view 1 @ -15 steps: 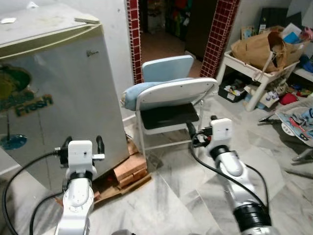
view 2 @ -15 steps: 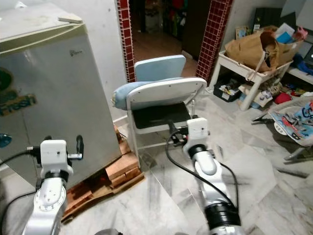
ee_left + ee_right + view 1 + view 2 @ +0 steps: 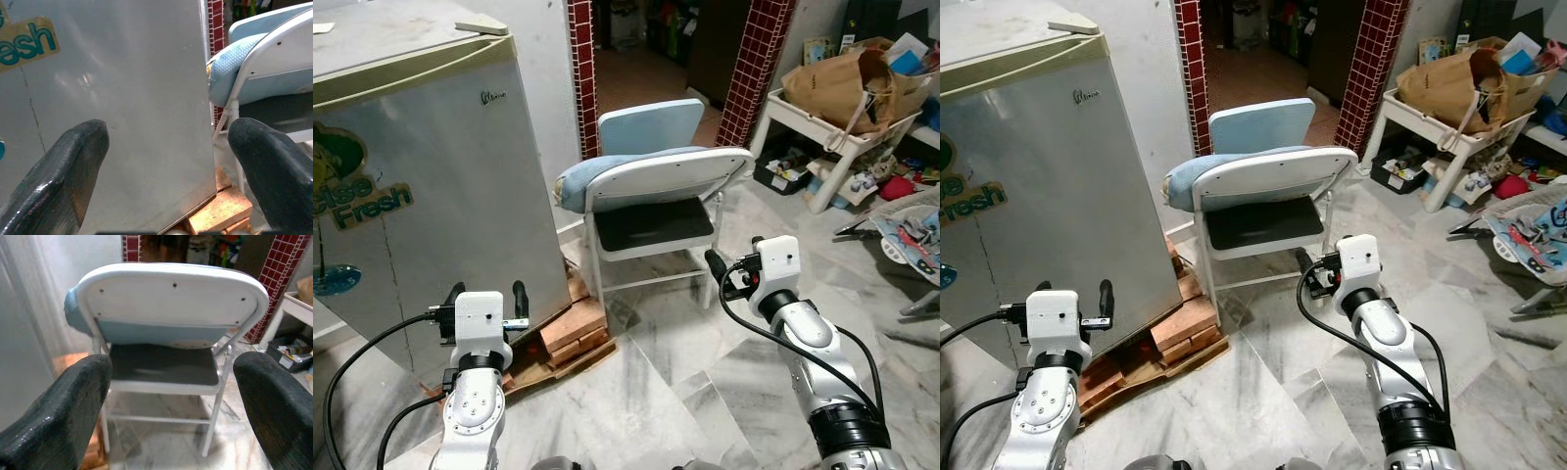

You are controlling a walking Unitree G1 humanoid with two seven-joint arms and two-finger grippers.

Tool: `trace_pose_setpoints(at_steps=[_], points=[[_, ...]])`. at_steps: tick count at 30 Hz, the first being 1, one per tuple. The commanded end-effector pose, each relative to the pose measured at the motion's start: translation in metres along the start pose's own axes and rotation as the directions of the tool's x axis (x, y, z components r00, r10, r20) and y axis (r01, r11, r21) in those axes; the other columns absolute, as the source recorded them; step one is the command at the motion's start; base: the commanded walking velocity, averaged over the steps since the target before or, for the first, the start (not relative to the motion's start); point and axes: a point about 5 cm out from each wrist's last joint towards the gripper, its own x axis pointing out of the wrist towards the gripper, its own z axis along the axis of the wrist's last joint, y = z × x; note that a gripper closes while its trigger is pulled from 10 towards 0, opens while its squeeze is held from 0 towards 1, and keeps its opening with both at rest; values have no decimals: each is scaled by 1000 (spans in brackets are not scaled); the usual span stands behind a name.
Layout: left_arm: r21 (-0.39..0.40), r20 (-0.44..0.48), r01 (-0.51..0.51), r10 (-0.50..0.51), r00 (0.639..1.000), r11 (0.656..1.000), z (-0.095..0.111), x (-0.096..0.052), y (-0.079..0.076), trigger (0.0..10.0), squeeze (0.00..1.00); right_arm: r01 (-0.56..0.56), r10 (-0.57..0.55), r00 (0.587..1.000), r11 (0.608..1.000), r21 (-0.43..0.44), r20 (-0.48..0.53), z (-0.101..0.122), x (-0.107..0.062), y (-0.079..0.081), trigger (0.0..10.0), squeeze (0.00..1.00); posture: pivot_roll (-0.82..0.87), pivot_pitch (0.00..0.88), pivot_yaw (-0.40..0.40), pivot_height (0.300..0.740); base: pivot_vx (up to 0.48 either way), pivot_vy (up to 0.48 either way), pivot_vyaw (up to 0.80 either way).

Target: Restocking fridge

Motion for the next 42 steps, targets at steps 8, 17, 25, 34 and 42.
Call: trace_pose_setpoints(at_steps=[8, 17, 25, 34, 42], points=[[14, 17, -36, 35, 999, 999, 6, 6, 13, 10000, 0, 221, -230, 971, 968, 121, 66, 8, -3, -14, 10000, 0, 42, 10, 24, 740, -157, 0, 0], [-5, 6, -14, 14, 1000, 1000, 6, 8, 4, 10000, 0, 149, -157, 985, 982, 115, 68, 4, -3, 2, 10000, 0, 16, 7, 25, 740, -268, 0, 0], [-5, -2, -15, 15, 1000, 1000, 4, 5, 2, 10000, 0, 117, -125, 990, 987, 108, 66, 4, -3, 6, 10000, 0, 18, 12, 21, 740, -299, 0, 0], [2, 7, -13, 13, 1000, 1000, 4, 9, 4, 10000, 0, 111, -118, 992, 987, 118, 52, 2, -4, 7, 10000, 0, 8, 10, 23, 740, -29, 0, 0], [-21, -14, -6, 5, 1000, 1000, 2, 7, 0, 10000, 0, 128, -134, 990, 984, 126, 40, -2, -7, 4, 10000, 0, -1, 7, 28, 740, 0, 32, 0]])
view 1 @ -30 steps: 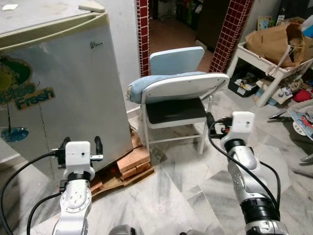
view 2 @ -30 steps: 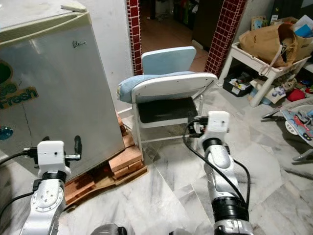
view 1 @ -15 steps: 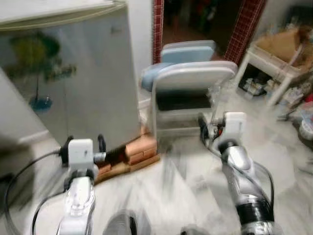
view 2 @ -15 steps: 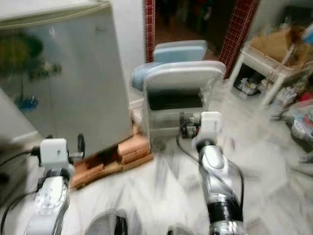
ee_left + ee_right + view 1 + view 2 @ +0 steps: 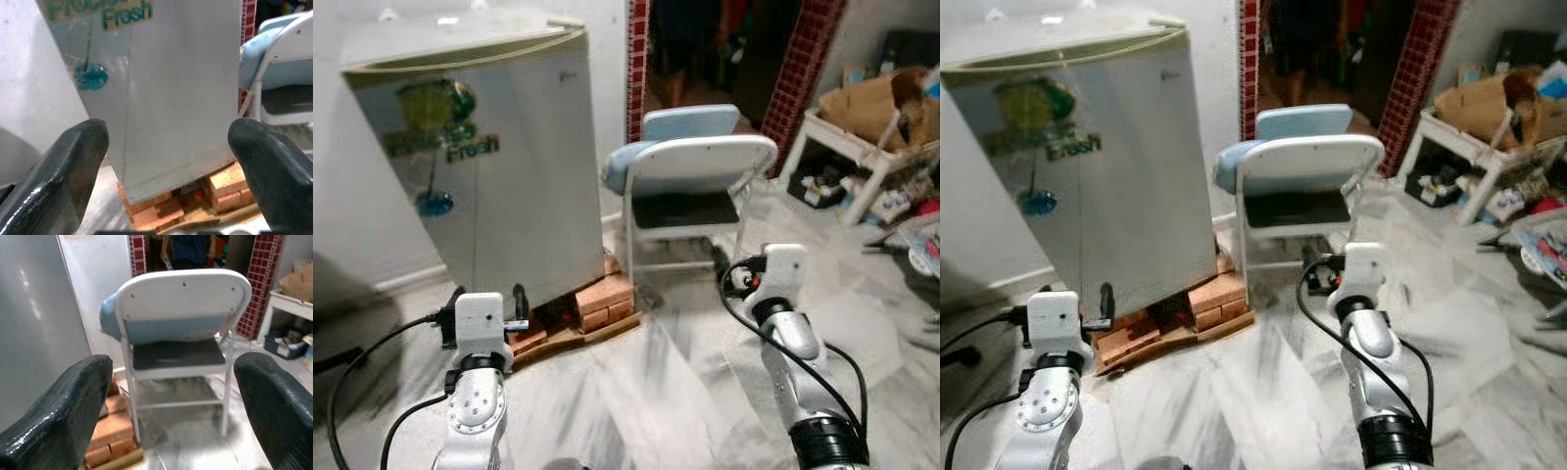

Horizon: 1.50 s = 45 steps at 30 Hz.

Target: Restocking fridge

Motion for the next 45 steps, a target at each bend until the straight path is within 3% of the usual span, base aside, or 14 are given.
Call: trace_pose_setpoints(at_steps=[1, 6, 9, 11, 22, 24, 28, 31, 38, 40, 45], points=[[-8, 1, 7, -7, 1000, 1000, 2, 2, 0, 10000, 0, -2, 2, 1000, 1000, 4, 10, 5, 3, 0, 10000, 0, -1, 7, 28, 740, 0, 480, 0], [-17, 2, 4, -4, 1000, 1000, 2, 4, 2, 10000, 0, 20, -20, 1000, 999, -42, 8, 5, 4, -1, 10000, 0, -2, 4, 25, 740, 0, 480, 0], [-33, 1, 8, -8, 1000, 999, 2, 4, 2, 10000, 0, 47, -46, 999, 998, 51, -7, 3, 5, -3, 10000, 0, -2, 4, 25, 740, 0, 480, 0], [-34, -1, 9, -9, 1000, 999, 2, 4, 2, 10000, 0, 40, -40, 999, 999, 19, -7, 3, 5, -3, 10000, 0, -2, 4, 25, 740, 0, 480, 0], [-39, 1, 23, -23, 1000, 999, 2, 6, 1, 10000, 0, 13, -12, 999, 1000, 24, -50, -4, 3, 0, 10000, 0, -6, 5, 28, 740, 0, 480, 0], [-34, 4, 22, -22, 1000, 999, 2, 7, 2, 10000, 0, 46, -48, 998, 998, -37, -47, -3, 4, -5, 10000, 0, -10, 12, 30, 740, 0, 480, 0], [-28, -9, 15, -15, 1000, 999, -3, 6, 6, 10000, 0, 77, -80, 995, 996, -55, -65, -5, 3, -10, 10000, 0, -10, 11, 29, 740, 0, 480, 0], [-40, -23, 41, -42, 999, 998, -5, 5, 4, 10000, 0, 49, -49, 997, 999, 9, -67, -7, 2, -7, 10000, 0, -23, 21, 35, 740, 0, 480, 0], [-32, 8, 55, -55, 998, 998, 0, 7, -1, 10000, 0, 38, -40, 996, 999, -16, -85, -10, -1, -4, 10000, 0, -25, 21, 21, 740, 0, 480, 0], [-32, 7, 51, -51, 999, 998, -1, 6, 0, 10000, 0, 30, -29, 996, 1000, 1, -90, -12, -2, -3, 10000, 0, -22, 23, 10, 740, 0, 187, 0], [-39, -41, 20, -22, 999, 999, -11, -7, 6, 10000, 0, 44, -46, 998, 997, -67, -41, -8, -13, -12, 10000, 0, -19, 27, 5, 740, 0, 0, 0]])
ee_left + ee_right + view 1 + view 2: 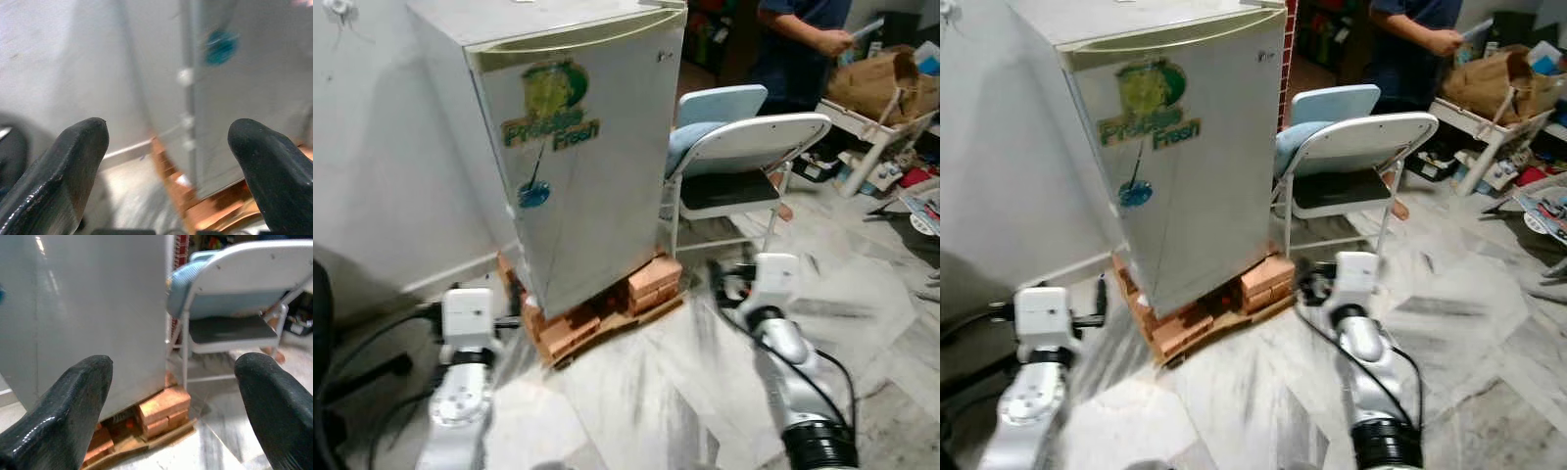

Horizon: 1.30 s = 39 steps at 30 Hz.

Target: Restocking fridge

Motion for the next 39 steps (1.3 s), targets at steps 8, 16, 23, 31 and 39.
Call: trace_pose_setpoints(at_steps=[8, 16, 23, 31, 39], points=[[-5, -34, 6, -6, 999, 1000, -11, -12, -7, 10000, 0, 63, -63, 998, 998, -27, -27, -7, -12, -26, 10000, 0, -21, 21, -3, 740, 0, 0, 0], [-3, 8, 24, -24, 1000, 1000, 1, 1, -10, 10000, 0, 20, -20, 1000, 1000, 3, 3, 0, -3, -10, 10000, 0, -28, 9, 7, 740, 0, 401, -641], [-6, 10, 31, -31, 999, 999, 1, 5, -13, 10000, 0, 25, -25, 1000, 1000, -19, 5, 0, 0, -10, 10000, 0, -27, 3, 12, 740, 0, 480, -362], [6, 22, 34, -34, 999, 999, 5, 8, -14, 10000, 0, 26, -25, 1000, 1000, -17, 16, 3, 3, -10, 10000, 0, -17, 13, 13, 740, 0, 480, 0], [27, 14, 66, -66, 998, 997, 0, 5, -17, 10000, 0, 10, -10, 1000, 1000, -2, 7, -2, 2, -1, 10000, 0, -19, 15, 10, 740, 0, 480, -276]])
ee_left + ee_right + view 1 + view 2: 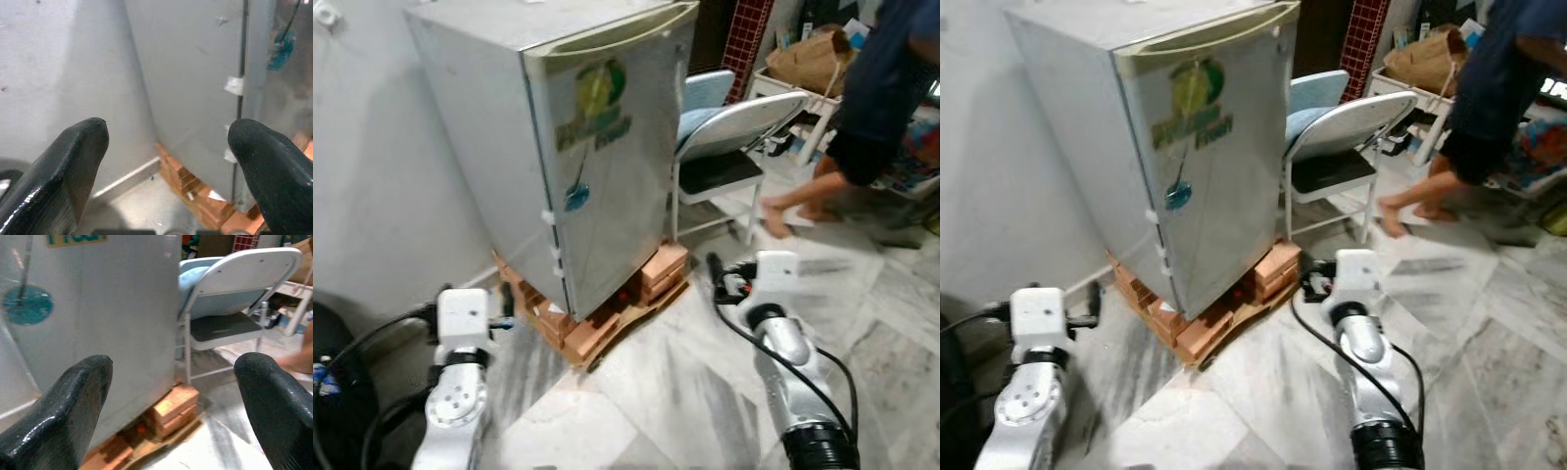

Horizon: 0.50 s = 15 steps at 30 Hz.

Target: Restocking fridge

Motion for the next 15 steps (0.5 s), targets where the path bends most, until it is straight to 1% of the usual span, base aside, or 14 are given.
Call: trace_pose_setpoints(at_steps=[1, 6, 10, 15], points=[[-9, -12, 56, -56, 998, 998, -3, -2, -15, 10000, 0, 30, -30, 1000, 1000, -6, -10, -3, -3, -8, 10000, 0, -20, 15, 10, 740, 0, 480, -800], [-18, 1, 49, -49, 999, 999, -1, 0, -17, 10000, 0, 26, -26, 1000, 1000, -12, -3, -1, 0, -8, 10000, 0, -20, 19, 8, 740, 0, 480, -800], [-33, -17, 68, -68, 998, 997, -2, 0, -24, 10000, 0, 21, -21, 1000, 1000, -22, 10, 4, 3, -9, 10000, 0, -26, 26, 13, 740, 0, 480, -800], [-18, 3, 84, -84, 996, 996, 0, 0, -25, 10000, 0, 27, -27, 1000, 999, -21, 12, 4, 3, -11, 10000, 0, -26, 29, 12, 740, 0, 477, -800]])
